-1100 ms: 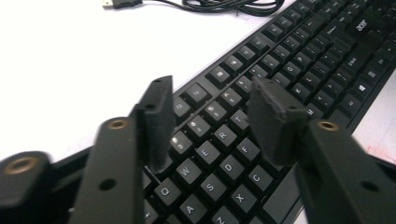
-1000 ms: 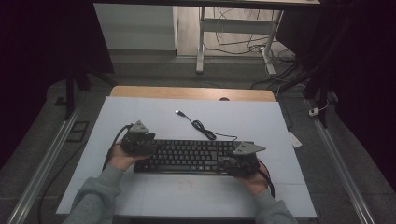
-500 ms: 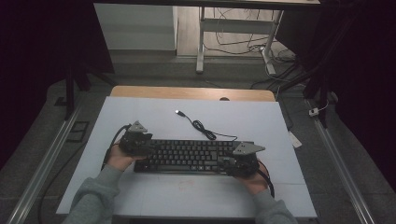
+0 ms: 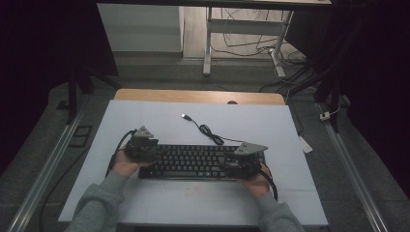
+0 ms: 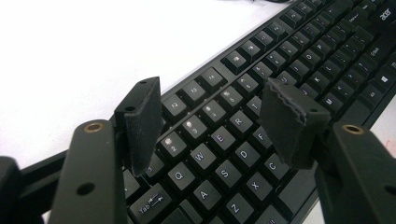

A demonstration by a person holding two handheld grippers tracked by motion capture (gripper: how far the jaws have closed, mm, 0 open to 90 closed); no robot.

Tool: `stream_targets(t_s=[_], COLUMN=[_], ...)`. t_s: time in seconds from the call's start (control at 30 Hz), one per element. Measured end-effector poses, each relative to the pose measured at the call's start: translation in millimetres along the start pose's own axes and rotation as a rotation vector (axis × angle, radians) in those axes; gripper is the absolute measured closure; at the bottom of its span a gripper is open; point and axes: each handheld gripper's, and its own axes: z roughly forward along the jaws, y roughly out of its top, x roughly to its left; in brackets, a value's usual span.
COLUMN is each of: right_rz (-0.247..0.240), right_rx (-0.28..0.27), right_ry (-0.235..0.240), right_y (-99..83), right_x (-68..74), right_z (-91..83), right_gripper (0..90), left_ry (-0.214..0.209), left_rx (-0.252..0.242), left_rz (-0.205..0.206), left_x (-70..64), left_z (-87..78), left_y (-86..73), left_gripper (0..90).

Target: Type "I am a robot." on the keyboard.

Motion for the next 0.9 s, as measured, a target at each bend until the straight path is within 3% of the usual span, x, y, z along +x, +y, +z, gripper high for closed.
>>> stream_targets(t_s=[0.4, 0.57, 0.73, 0.9], right_rz=[0.006, 0.015, 0.021, 0.019], right_rx=[0.004, 0.008, 0.030, 0.056], right_ry=[0.014, 0.032, 0.069, 0.082], right_y=[20.3, 25.8, 30.0, 33.5], right_x=[3.3, 1.1, 1.6, 2.7], right_z=[19.1, 25.4, 34.9, 46.1], right_gripper=[55.5, 67.1, 85.2, 89.9], left_ry=[0.011, 0.007, 0.007, 0.004], left_rx=[0.007, 0.007, 0.006, 0.007], left_rz=[0.001, 0.005, 0.005, 0.008], left_x=[-1.1, -1.7, -1.4, -2.0], left_z=[1.8, 2.0, 2.0, 2.6], left_y=[0.2, 0.5, 0.5, 0.8], left_gripper=[38.4, 38.3, 38.3, 38.2])
